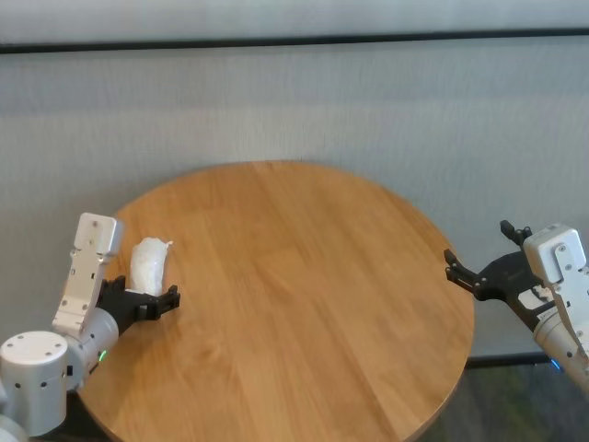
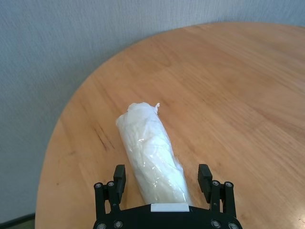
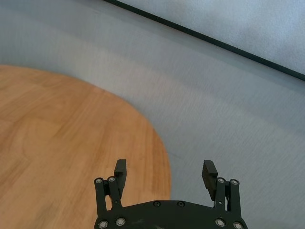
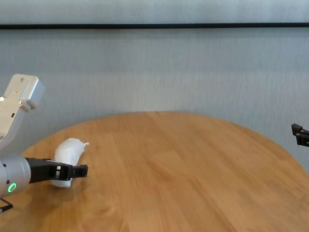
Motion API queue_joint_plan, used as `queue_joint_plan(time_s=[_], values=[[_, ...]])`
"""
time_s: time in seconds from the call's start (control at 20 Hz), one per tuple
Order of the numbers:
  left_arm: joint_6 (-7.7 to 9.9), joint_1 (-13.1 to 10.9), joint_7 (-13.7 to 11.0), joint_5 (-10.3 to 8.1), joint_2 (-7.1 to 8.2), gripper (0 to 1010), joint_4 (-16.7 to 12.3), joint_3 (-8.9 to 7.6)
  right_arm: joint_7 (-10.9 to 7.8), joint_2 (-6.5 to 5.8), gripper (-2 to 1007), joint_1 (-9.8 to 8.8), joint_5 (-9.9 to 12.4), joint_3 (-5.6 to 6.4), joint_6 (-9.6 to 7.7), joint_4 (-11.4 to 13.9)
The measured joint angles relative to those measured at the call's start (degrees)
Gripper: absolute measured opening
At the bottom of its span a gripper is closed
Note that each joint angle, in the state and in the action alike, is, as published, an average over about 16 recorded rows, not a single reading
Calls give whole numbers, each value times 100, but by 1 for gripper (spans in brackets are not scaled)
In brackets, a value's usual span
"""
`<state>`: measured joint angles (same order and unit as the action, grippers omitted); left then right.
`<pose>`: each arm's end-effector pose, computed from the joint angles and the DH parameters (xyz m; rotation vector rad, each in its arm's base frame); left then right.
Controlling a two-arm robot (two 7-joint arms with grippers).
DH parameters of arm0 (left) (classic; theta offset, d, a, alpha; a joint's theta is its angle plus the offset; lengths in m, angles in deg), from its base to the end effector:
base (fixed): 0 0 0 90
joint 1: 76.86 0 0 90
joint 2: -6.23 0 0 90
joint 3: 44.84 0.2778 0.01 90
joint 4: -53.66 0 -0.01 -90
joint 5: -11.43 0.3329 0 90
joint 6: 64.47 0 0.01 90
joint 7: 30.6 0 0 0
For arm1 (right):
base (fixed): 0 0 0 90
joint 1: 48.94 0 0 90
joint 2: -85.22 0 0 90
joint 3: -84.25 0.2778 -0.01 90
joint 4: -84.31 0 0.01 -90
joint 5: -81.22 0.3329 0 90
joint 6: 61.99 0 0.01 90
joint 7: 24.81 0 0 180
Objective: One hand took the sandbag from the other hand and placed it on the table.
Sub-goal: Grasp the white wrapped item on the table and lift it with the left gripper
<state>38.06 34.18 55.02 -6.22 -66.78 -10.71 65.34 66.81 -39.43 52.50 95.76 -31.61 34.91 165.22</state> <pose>0.4361 0.0236 -0.3140 0.3715 0.2091 1.3038 0.3789 -0.0694 -0.2969 -0.3045 -0.2854 -1.2479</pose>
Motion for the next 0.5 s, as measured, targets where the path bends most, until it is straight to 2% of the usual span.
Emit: queue_joint_plan(time_s=[0.5], values=[[160, 53, 39, 197, -44, 1007, 18, -25, 0, 0, 1001, 0, 0, 0, 0, 0]])
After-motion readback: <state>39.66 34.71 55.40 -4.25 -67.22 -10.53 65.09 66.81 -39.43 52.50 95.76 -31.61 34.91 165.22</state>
